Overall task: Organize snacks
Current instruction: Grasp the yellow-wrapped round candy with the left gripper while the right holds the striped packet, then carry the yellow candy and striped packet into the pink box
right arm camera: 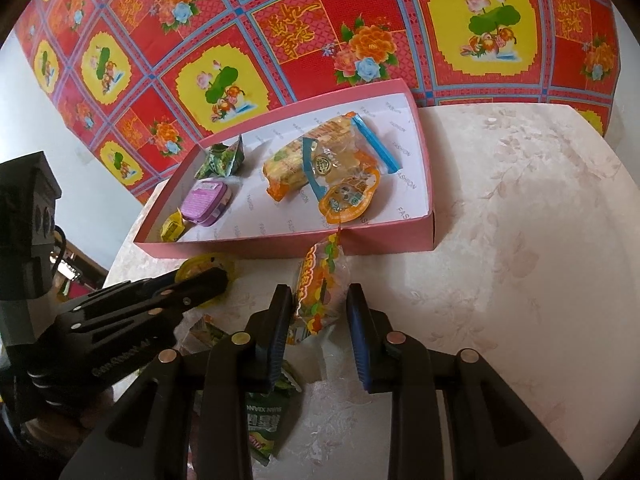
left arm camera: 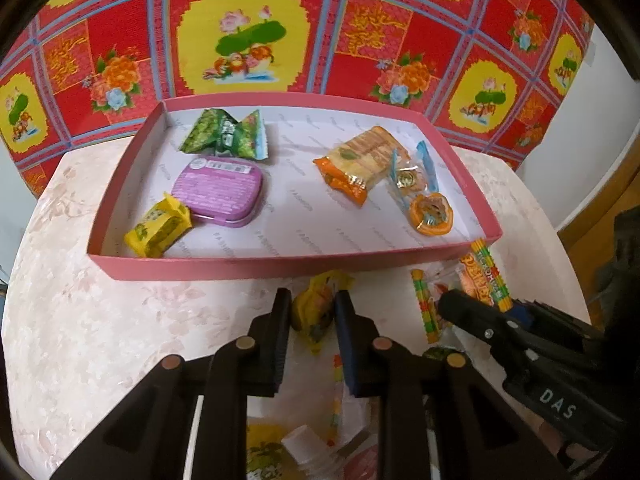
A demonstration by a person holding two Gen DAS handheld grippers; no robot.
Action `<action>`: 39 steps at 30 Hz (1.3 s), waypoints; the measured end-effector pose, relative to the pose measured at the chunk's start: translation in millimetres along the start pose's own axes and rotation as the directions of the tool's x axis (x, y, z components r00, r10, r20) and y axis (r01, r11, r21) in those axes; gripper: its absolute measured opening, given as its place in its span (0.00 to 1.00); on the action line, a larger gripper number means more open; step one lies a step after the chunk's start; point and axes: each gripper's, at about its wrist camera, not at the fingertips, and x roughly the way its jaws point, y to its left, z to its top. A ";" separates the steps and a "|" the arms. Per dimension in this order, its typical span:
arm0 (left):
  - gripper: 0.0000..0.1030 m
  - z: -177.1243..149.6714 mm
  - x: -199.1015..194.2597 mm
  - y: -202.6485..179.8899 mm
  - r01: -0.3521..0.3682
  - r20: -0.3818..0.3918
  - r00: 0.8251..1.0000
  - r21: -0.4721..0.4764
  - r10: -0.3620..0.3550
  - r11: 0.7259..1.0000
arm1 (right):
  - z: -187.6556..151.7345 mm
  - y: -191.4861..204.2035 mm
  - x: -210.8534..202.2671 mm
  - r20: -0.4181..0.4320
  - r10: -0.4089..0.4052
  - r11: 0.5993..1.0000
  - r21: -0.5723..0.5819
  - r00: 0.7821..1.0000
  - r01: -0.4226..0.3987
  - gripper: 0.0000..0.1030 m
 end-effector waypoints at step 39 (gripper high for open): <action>0.22 0.5 -42.5 36.7 0.000 0.097 0.995 -0.051 0.005 0.999 | -1.7 6.6 -12.1 0.020 -0.026 0.999 -0.041 0.999 0.027 0.21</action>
